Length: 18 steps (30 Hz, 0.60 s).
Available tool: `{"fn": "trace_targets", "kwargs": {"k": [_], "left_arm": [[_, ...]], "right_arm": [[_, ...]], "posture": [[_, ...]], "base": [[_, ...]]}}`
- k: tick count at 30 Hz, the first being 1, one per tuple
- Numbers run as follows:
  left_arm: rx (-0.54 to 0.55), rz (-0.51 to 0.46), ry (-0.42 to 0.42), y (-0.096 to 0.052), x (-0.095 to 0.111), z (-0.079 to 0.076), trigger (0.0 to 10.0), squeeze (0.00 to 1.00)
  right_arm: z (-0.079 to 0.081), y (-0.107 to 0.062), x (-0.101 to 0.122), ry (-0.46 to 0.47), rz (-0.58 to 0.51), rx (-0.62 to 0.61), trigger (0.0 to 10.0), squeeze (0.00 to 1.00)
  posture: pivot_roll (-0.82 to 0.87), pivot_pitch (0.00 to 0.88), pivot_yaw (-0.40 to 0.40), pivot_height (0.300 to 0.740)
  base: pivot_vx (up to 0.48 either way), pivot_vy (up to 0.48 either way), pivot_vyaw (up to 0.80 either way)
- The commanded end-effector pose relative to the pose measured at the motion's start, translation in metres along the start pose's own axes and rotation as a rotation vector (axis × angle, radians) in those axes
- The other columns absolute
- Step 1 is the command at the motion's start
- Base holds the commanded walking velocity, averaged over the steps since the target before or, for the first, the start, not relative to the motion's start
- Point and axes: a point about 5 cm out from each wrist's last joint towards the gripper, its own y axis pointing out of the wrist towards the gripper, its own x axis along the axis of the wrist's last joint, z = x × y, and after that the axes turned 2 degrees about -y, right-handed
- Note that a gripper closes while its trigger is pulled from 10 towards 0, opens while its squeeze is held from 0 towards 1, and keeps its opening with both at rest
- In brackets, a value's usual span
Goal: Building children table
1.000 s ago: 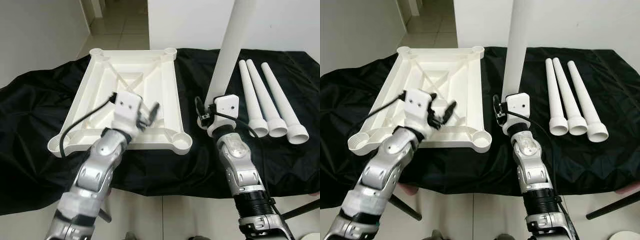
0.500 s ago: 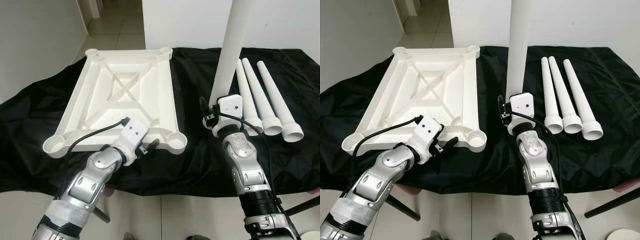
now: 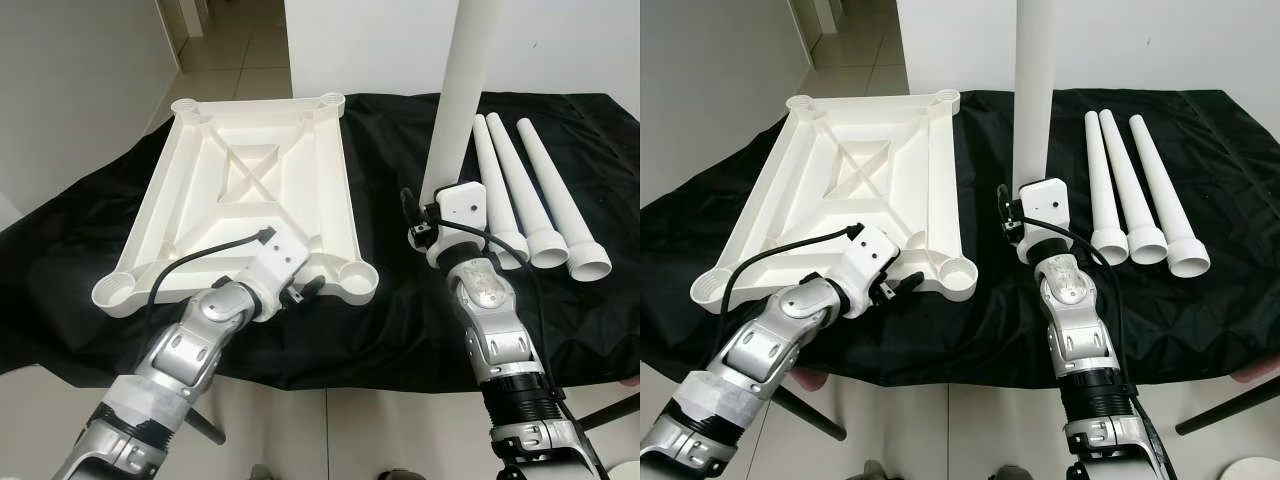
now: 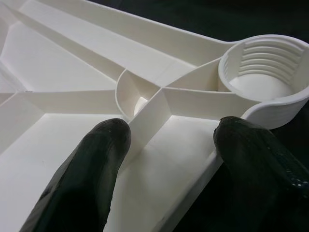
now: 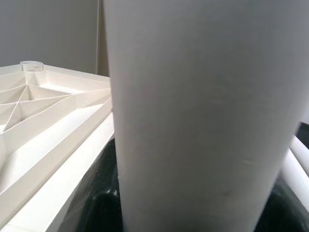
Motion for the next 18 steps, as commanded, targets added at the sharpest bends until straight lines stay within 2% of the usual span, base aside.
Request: {"fn": "trace_targets", "kwargs": {"k": [1,9,13,18], "left_arm": [[-0.171,0.068,-0.004,0.004,-0.014,-0.019,10.0,0.00],[-0.171,0.057,-0.047,0.015,-0.014,-0.031,10.0,0.00],[-0.179,0.031,-0.085,0.028,-0.007,-0.044,10.0,0.00],[-0.172,0.019,-0.101,0.031,-0.004,-0.047,10.0,0.00]], "right_arm": [[0.002,0.003,0.004,-0.001,-0.025,0.002,10.0,0.00],[-0.001,0.004,0.007,-0.002,-0.031,-0.012,10.0,0.00],[-0.002,0.006,0.008,-0.003,-0.033,-0.015,10.0,0.00],[-0.002,0.006,0.008,-0.003,-0.036,-0.018,10.0,0.00]], "posture": [[-0.15,0.098,0.107,0.740],[-0.17,0.100,0.109,0.740],[-0.17,0.095,0.109,0.740],[-0.17,0.093,0.110,0.740]], "base": [[0.000,0.000,0.00],[0.000,0.000,0.00],[0.000,0.000,0.00],[0.000,0.000,0.00]]}}
